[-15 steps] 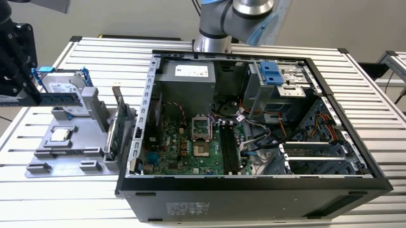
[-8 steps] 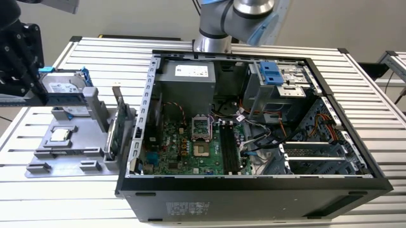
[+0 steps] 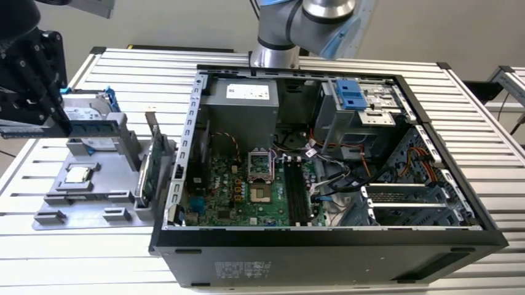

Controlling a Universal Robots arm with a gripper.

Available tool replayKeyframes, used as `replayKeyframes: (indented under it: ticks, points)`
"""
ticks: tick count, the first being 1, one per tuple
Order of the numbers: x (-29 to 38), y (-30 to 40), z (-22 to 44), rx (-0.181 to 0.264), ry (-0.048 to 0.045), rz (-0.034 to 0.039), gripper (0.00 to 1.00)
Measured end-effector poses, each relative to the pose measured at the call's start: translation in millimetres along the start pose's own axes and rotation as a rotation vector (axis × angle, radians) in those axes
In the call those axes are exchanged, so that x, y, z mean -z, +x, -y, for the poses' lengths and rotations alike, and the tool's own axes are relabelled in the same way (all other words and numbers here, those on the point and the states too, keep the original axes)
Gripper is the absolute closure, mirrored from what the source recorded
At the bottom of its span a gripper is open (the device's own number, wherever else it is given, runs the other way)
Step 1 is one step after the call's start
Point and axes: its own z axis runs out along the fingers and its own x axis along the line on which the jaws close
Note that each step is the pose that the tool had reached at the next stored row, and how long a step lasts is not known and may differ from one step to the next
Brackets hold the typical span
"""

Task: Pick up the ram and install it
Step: 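Pick up the ram and move it above insertion slot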

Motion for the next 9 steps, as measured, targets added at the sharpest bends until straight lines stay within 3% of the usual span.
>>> replayKeyframes:
  ticks: [9]
  points:
    - [0.3,0.4,11.8,0.000,0.0001,0.0001,1.00]
